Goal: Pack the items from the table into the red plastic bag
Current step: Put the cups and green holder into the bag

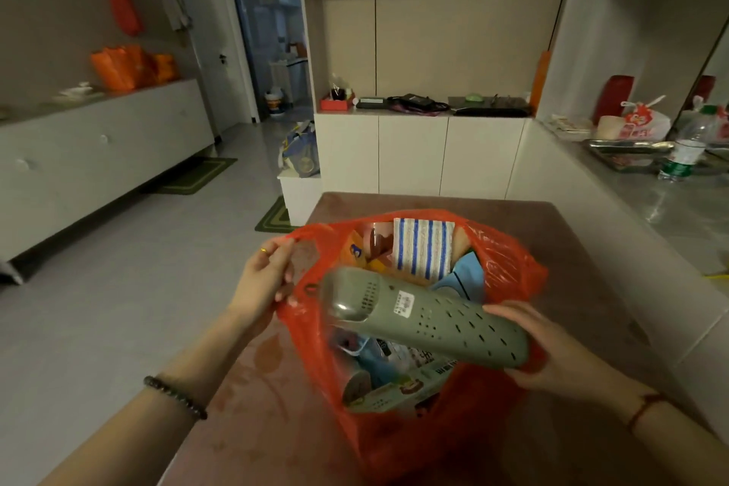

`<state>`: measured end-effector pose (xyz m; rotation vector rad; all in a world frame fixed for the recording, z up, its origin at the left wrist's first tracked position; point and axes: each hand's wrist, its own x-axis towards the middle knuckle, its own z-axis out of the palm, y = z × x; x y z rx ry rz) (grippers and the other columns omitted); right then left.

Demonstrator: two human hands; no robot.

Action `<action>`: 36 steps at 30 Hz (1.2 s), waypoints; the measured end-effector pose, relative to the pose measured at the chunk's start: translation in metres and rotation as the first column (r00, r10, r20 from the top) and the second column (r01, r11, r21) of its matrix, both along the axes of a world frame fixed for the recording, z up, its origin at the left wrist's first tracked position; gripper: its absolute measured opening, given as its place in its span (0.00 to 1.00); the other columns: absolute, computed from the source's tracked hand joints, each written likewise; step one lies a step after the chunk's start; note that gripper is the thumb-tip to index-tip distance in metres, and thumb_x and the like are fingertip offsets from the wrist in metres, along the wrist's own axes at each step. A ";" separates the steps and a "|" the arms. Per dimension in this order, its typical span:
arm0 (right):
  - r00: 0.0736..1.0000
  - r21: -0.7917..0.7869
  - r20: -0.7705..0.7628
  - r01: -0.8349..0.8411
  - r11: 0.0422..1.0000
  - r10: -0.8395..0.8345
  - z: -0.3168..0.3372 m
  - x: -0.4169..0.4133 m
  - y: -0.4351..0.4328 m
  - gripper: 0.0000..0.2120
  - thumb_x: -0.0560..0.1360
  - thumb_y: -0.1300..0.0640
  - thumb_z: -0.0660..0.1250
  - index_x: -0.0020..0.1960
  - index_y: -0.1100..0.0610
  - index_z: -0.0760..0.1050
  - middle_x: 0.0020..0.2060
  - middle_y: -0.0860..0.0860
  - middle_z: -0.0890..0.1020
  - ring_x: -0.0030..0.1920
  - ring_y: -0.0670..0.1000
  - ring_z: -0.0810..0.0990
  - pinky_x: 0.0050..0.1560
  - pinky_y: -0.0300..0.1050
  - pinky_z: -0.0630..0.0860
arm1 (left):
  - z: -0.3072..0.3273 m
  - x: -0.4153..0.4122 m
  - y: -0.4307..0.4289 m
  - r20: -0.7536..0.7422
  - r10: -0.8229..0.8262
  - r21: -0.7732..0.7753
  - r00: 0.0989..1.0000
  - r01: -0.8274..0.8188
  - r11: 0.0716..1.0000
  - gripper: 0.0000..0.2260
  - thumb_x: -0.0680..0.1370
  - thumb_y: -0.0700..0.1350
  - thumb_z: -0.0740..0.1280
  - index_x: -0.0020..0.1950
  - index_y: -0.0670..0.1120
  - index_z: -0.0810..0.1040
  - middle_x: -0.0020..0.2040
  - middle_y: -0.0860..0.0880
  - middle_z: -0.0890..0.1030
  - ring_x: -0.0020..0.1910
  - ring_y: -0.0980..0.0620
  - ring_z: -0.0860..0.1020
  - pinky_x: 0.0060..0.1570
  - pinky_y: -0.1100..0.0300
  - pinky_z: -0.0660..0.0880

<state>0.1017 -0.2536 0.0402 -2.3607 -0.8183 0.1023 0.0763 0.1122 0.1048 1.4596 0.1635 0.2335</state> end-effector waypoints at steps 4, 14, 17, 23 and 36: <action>0.999 -0.038 0.024 -0.039 0.999 0.040 -0.007 0.015 0.048 0.40 0.68 0.57 0.70 0.65 0.27 0.52 0.65 0.33 0.57 0.64 0.40 0.67 0.61 0.31 0.68 | 0.007 -0.004 -0.035 0.005 -0.262 0.125 0.965 0.259 0.958 0.13 0.76 0.43 0.64 0.60 0.52 0.68 0.32 0.48 0.77 0.17 0.57 0.72 0.19 0.63 0.75; 0.847 -0.225 0.349 0.491 0.842 -0.400 -0.029 0.024 0.037 0.54 0.64 0.42 0.74 0.72 0.42 0.36 0.74 0.49 0.41 0.76 0.57 0.41 0.70 0.58 0.37 | -0.021 0.011 -0.065 -0.143 -0.476 0.634 0.868 0.450 0.630 0.47 0.73 0.36 0.69 0.70 0.55 0.32 0.56 0.62 0.71 0.58 0.60 0.74 0.60 0.69 0.72; 0.682 -0.108 -0.086 0.718 0.688 -0.726 -0.038 0.017 0.026 0.53 0.65 0.51 0.76 0.76 0.58 0.43 0.73 0.60 0.58 0.72 0.61 0.61 0.70 0.61 0.58 | -0.023 0.016 -0.069 -0.137 -0.484 0.655 0.864 0.446 0.611 0.45 0.74 0.37 0.69 0.69 0.56 0.33 0.56 0.64 0.70 0.58 0.61 0.73 0.63 0.64 0.71; 0.529 0.123 -0.412 0.839 0.530 -0.742 -0.026 0.027 0.008 0.10 0.72 0.62 0.64 0.42 0.68 0.79 0.38 0.66 0.82 0.42 0.61 0.80 0.39 0.44 0.67 | -0.023 0.018 -0.067 -0.110 -0.486 0.663 0.867 0.429 0.614 0.44 0.74 0.37 0.68 0.70 0.55 0.34 0.55 0.62 0.72 0.56 0.61 0.76 0.62 0.62 0.73; 0.598 0.493 -0.801 0.635 0.595 0.025 0.161 0.027 0.021 0.14 0.79 0.65 0.48 0.38 0.59 0.67 0.15 0.46 0.61 0.14 0.41 0.59 0.16 0.30 0.53 | 0.053 0.029 -0.044 -0.027 -0.389 -0.046 0.921 0.387 0.921 0.18 0.74 0.46 0.64 0.61 0.57 0.65 0.40 0.50 0.85 0.17 0.58 0.67 0.16 0.69 0.65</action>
